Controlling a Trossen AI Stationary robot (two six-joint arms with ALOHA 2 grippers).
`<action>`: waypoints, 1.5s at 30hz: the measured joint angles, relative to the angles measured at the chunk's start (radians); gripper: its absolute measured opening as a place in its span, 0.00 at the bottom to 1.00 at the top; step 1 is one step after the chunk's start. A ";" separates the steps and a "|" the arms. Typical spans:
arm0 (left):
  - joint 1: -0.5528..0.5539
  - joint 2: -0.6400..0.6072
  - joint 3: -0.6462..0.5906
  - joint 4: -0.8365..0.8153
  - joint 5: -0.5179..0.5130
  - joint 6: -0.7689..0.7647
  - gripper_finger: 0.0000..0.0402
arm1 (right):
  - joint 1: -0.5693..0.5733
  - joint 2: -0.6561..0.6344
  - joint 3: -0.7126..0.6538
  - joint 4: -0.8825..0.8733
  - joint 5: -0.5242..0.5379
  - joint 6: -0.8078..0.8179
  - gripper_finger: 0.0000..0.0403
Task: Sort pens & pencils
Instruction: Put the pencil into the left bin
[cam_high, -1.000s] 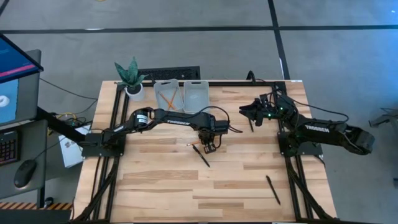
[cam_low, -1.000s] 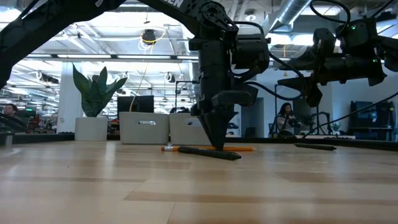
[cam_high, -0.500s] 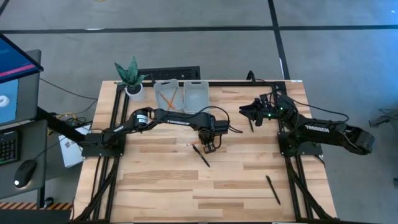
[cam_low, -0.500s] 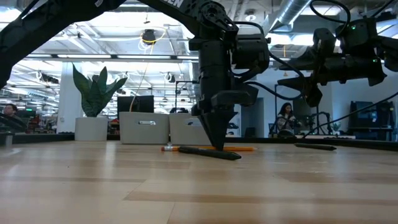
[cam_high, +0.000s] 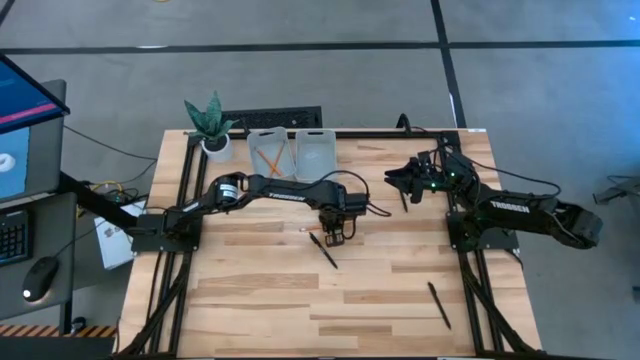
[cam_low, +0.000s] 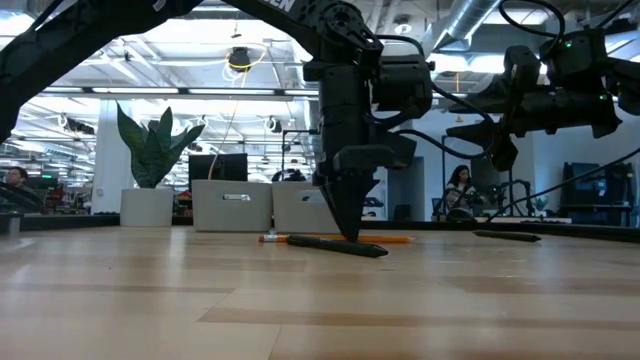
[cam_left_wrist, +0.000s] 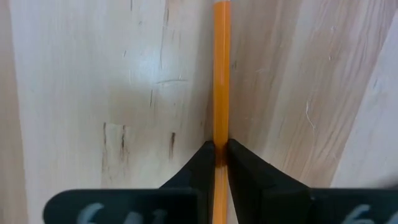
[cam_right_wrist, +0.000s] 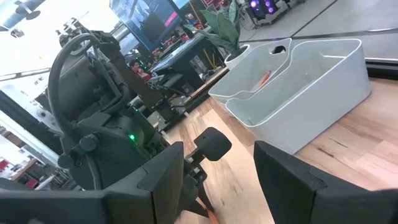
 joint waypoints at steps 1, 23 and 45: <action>0.001 -0.001 0.006 -0.018 0.002 0.013 0.06 | 0.000 0.000 0.000 0.000 0.000 -0.001 0.54; 0.061 -0.013 0.351 -0.520 -0.066 0.469 0.06 | 0.000 0.000 0.000 0.001 0.067 -0.035 0.54; 0.345 -0.342 0.186 -0.495 0.133 0.600 0.06 | 0.000 0.000 0.000 0.002 0.223 -0.052 0.54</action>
